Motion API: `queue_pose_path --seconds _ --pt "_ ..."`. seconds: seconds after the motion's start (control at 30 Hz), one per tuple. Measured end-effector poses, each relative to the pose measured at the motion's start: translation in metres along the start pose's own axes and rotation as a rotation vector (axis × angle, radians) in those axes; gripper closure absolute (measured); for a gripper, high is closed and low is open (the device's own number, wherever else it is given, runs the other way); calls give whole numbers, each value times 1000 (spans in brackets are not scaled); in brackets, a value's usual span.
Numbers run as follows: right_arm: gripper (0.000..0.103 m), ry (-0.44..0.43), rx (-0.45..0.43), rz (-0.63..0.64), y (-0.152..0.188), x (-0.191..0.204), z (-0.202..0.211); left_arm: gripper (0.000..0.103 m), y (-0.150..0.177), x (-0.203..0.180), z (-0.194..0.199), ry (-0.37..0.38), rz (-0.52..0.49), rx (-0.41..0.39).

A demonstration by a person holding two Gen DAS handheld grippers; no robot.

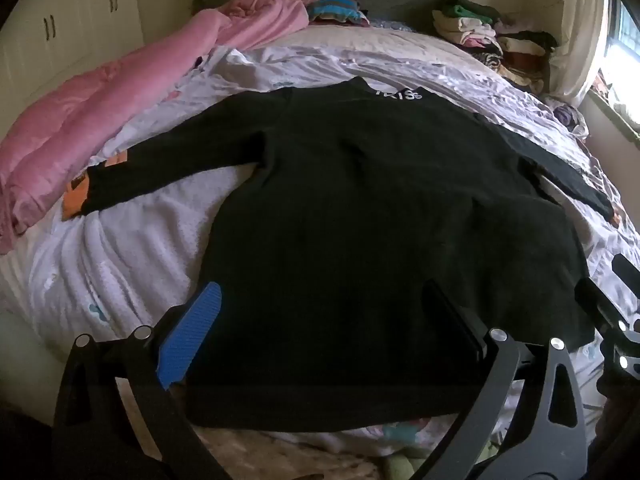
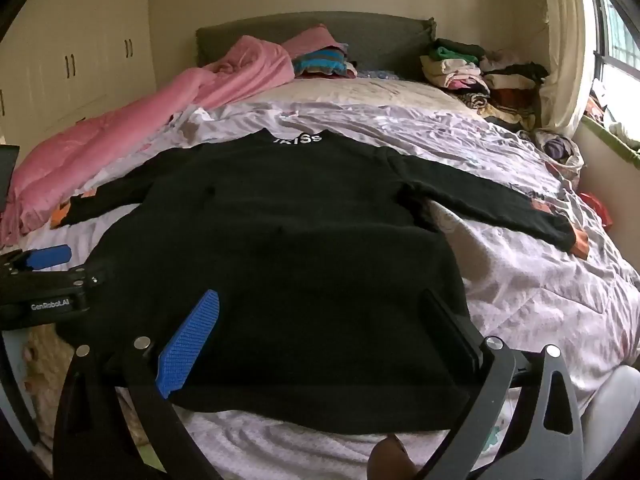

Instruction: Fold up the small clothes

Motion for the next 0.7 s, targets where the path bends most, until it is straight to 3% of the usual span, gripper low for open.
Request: queue_pose_path --seconds 0.7 --pt "4 -3 -2 -2 0 4 5 9 5 -6 2 2 -10 -7"
Point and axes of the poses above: each gripper's, at about its wrist camera, not at the fingertips, and z roughly against the way its jaws point, x to its left, y to its underside, the point moved 3 cm from there along -z, roughly the way its jaws point, and after that the axes turned 15 degrees about z, right-handed, at the moved point
